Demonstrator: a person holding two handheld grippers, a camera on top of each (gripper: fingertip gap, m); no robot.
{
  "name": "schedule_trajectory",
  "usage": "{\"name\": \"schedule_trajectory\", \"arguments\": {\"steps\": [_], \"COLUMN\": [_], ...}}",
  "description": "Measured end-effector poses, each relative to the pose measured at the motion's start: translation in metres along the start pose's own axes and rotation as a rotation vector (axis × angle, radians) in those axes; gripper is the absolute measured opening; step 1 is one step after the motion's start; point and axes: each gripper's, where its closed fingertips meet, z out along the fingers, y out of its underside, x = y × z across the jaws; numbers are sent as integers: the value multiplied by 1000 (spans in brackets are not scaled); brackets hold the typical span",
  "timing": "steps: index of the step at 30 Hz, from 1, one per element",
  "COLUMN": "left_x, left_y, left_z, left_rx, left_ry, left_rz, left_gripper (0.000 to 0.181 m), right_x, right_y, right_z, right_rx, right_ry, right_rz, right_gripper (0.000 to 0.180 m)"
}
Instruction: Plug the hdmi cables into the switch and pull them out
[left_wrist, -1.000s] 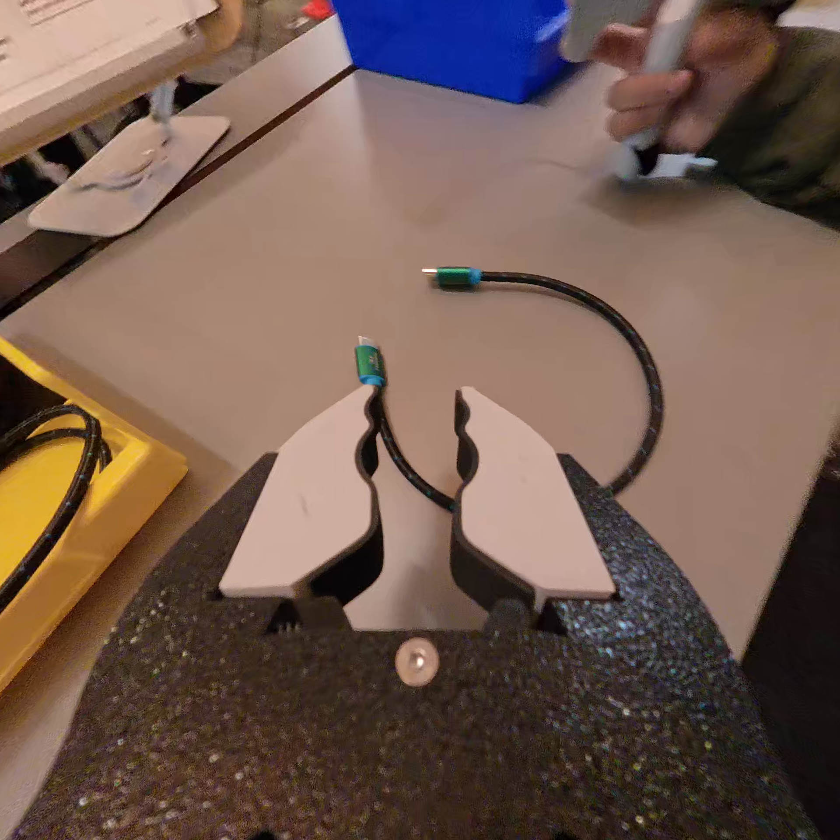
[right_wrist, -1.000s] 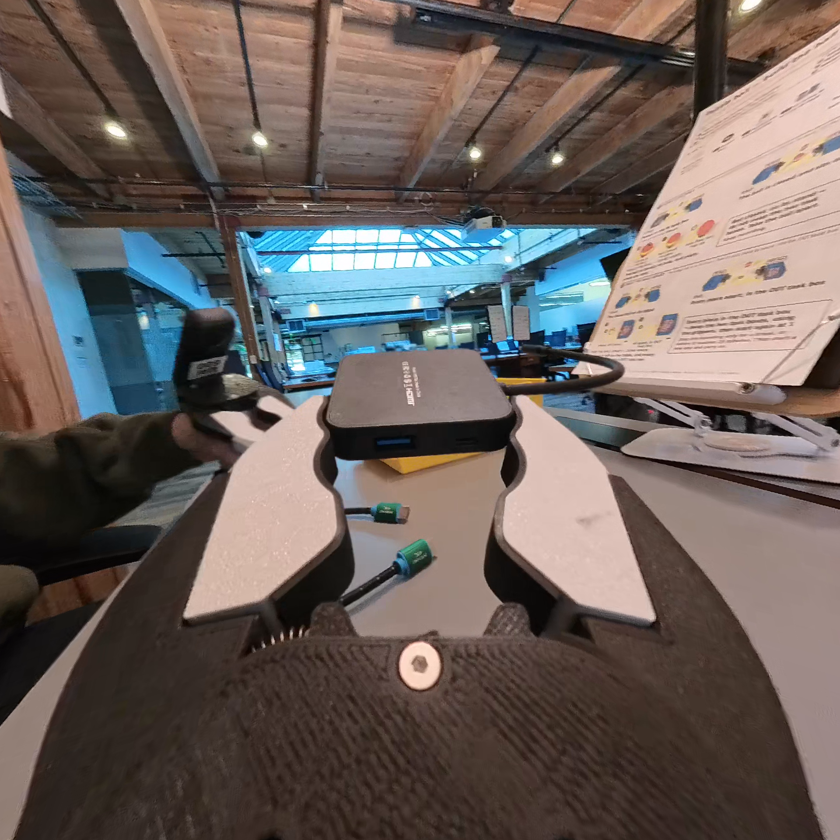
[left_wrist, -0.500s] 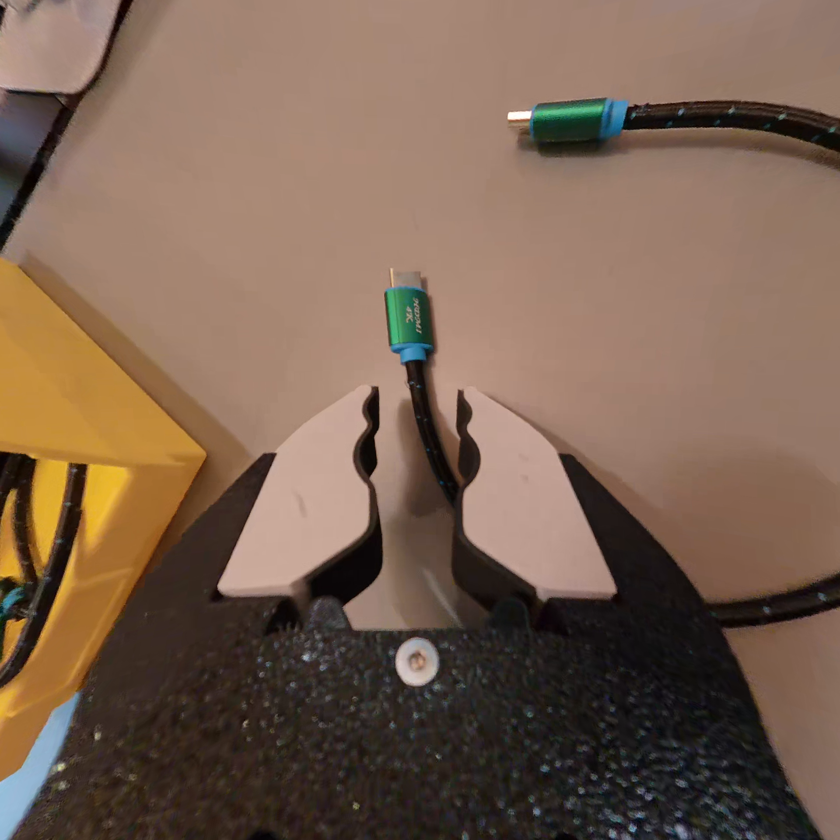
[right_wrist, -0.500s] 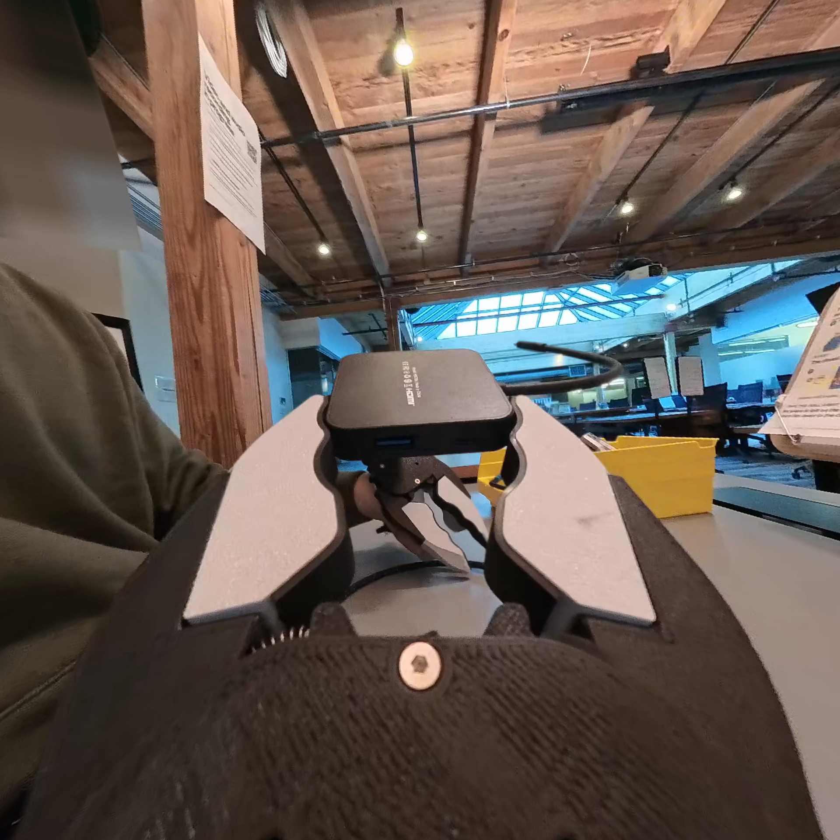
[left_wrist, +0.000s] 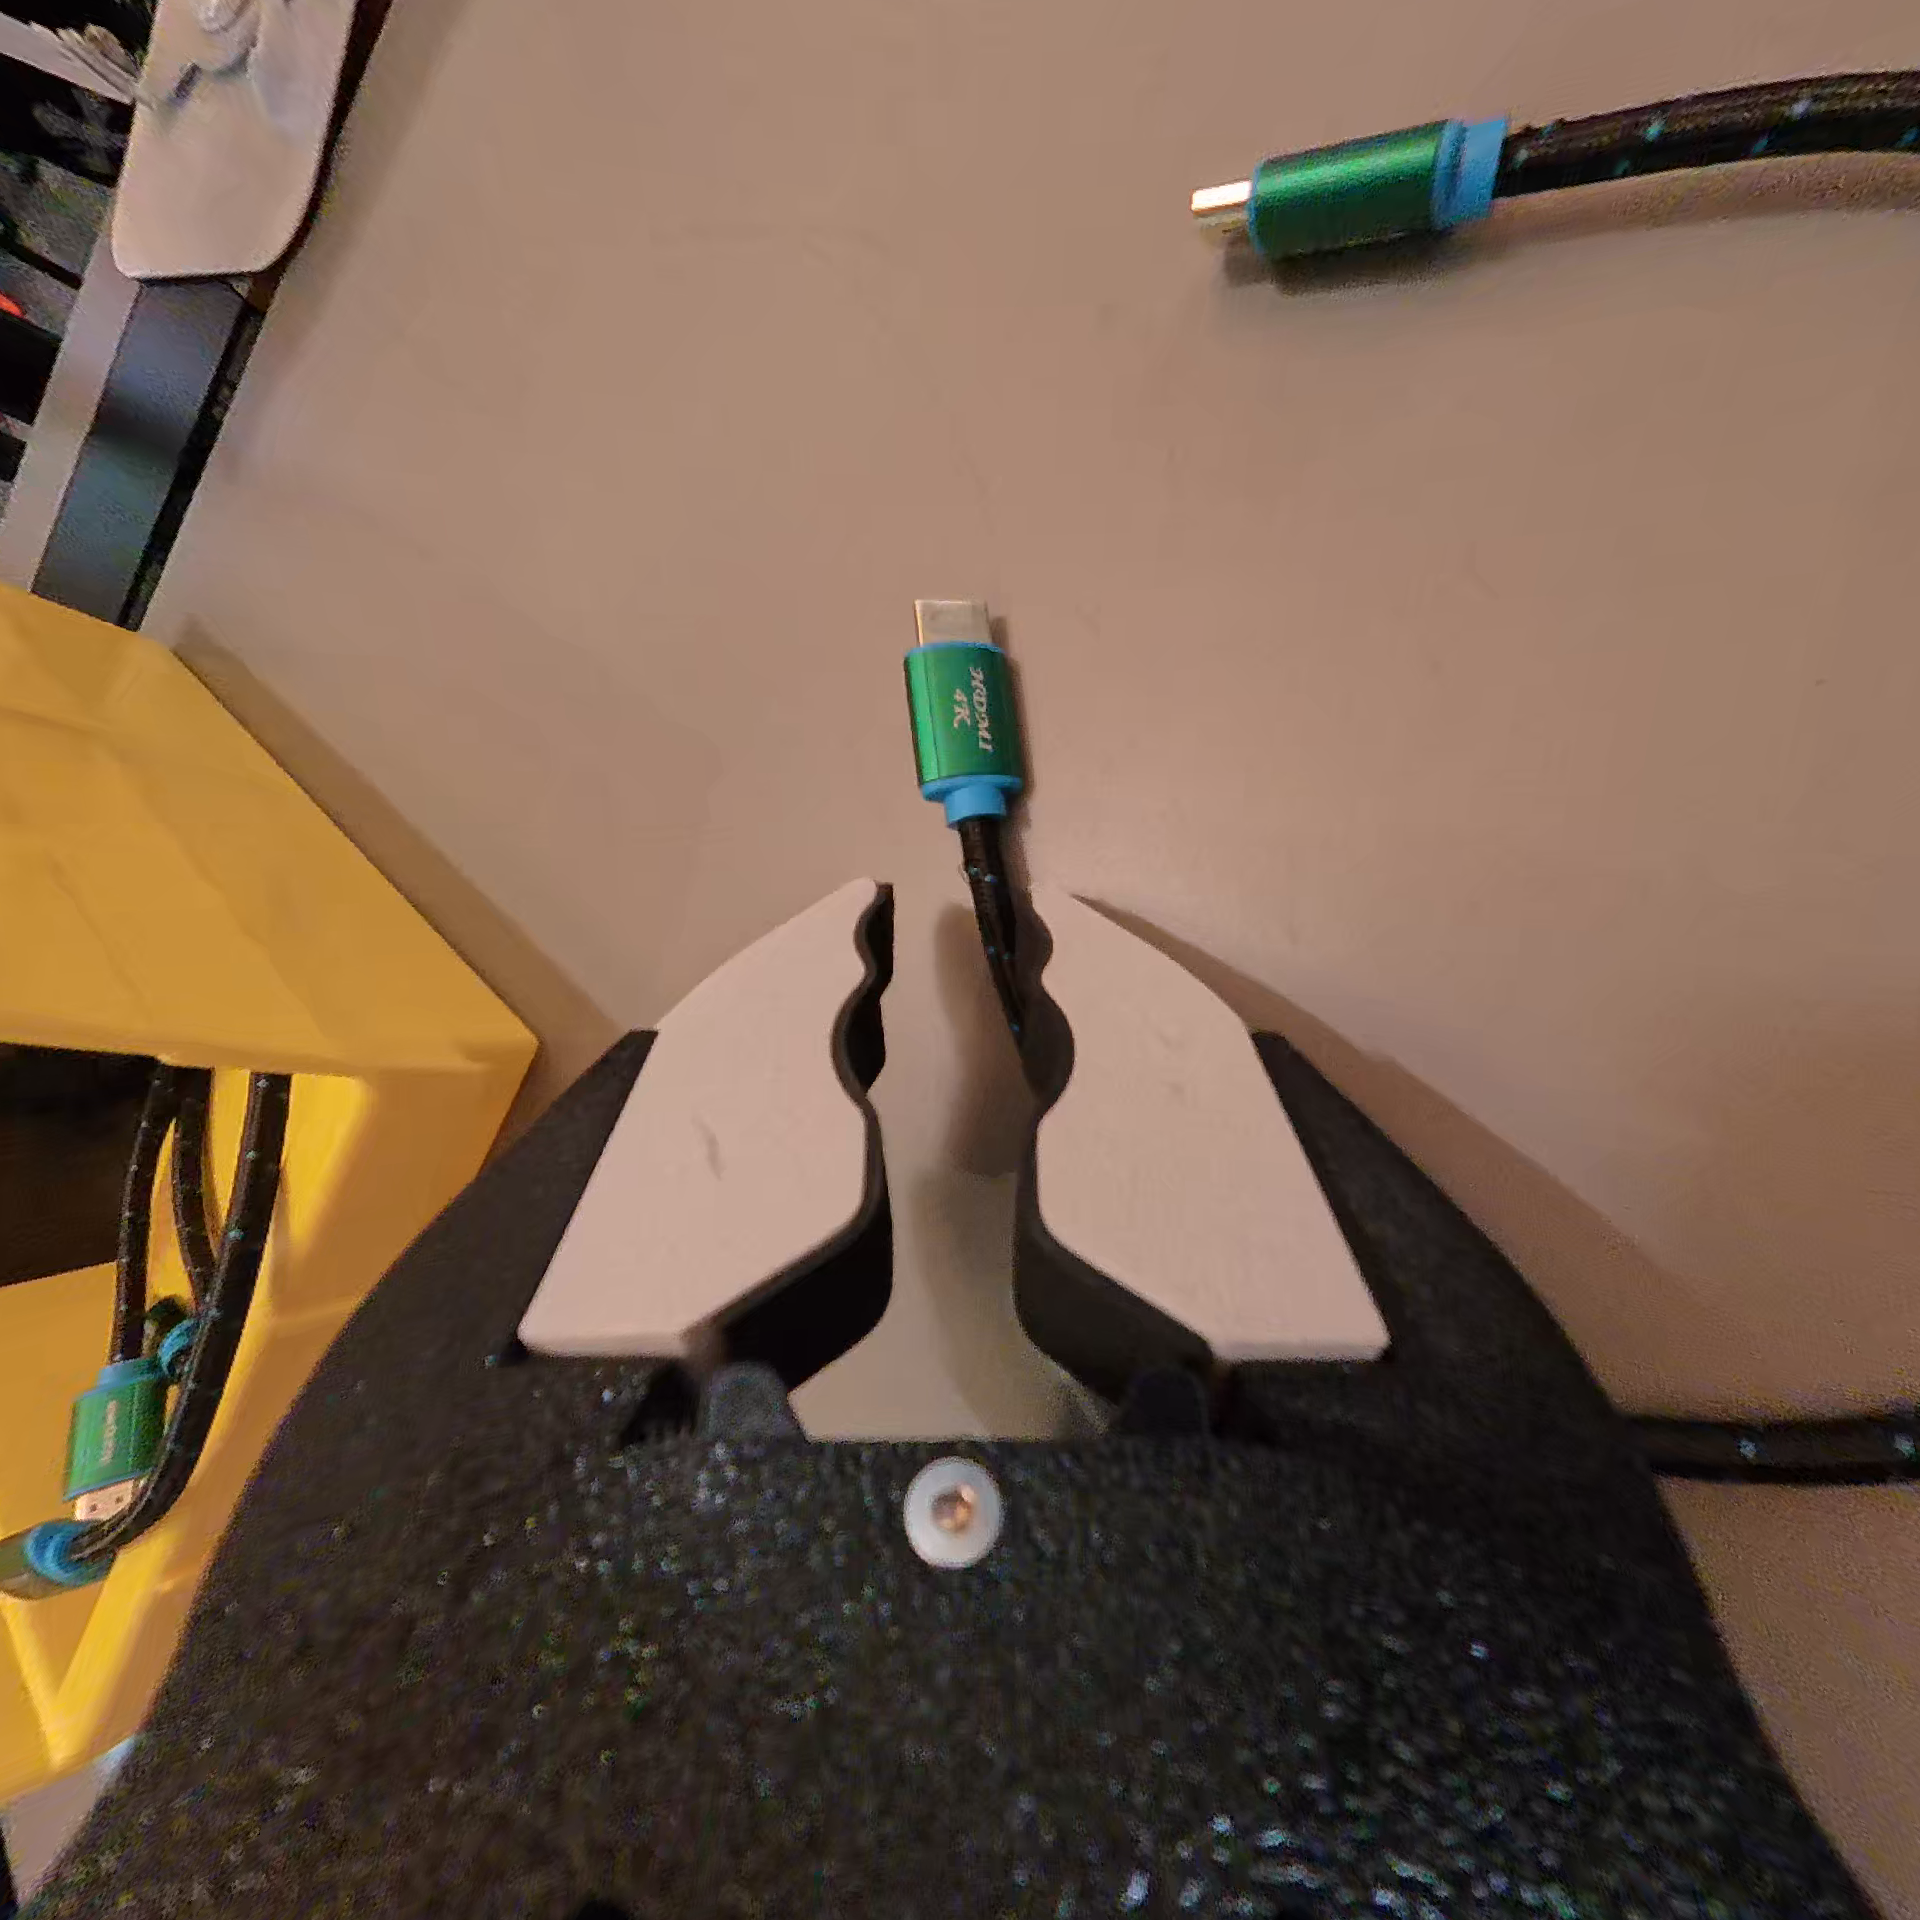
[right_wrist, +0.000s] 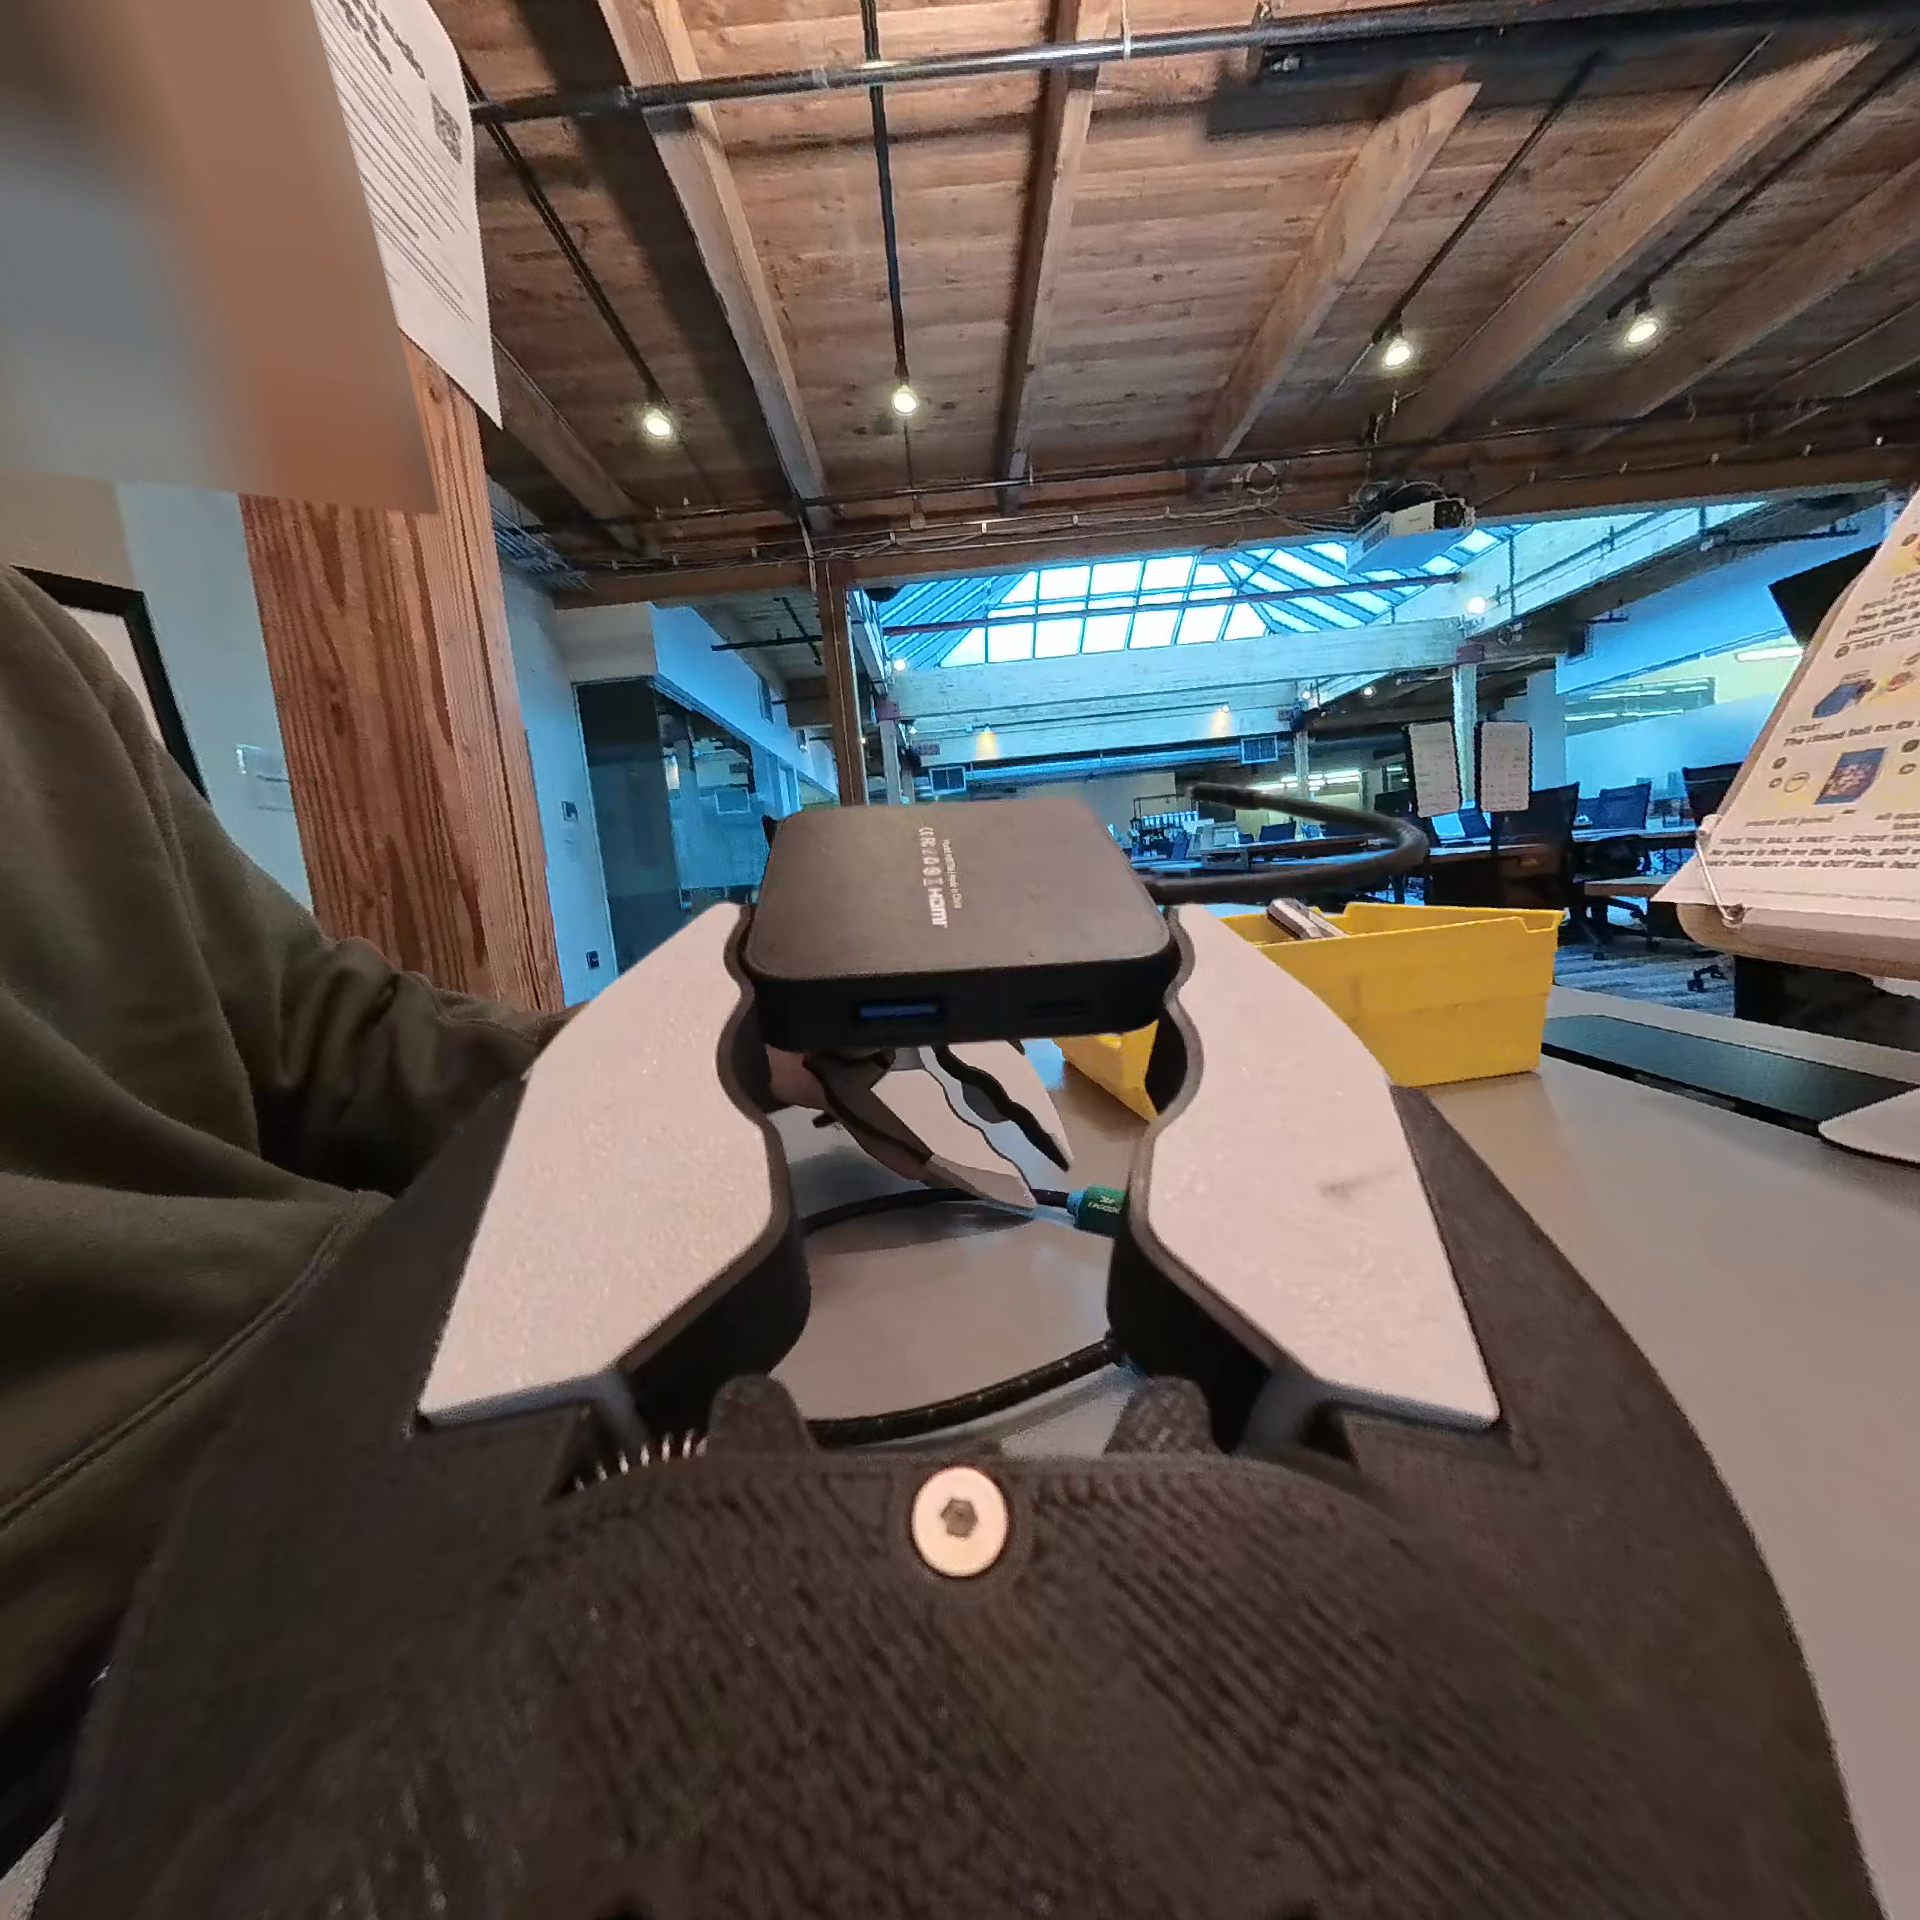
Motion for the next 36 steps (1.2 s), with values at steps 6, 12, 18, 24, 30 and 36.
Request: {"name": "schedule_trajectory", "arguments": {"steps": [6,12,18,24,30,36], "left_x": [8,8,7,84,119,122], "left_y": [-6,-10,-28,-102,-111,-96], "left_z": [-1,10,1,-18,13,5], "left_rx": [-28,-47,-18,113,25,38], "left_ry": [76,79,6,290,253,247], "left_rz": [-82,-101,-151,-334,-281,-116], "left_gripper": [27,16,24,36,40,29], "right_x": [-1,-1,3,10,9,7], "right_y": [-1,-1,-2,-6,-11,-14], "right_z": [0,0,-2,-5,-9,-10], "right_rx": [2,0,2,20,40,56], "right_ry": [-4,-5,20,56,59,43], "right_rz": [-4,-2,-16,-29,-33,-30], "right_gripper": [72,72,72,72,72,73]}}
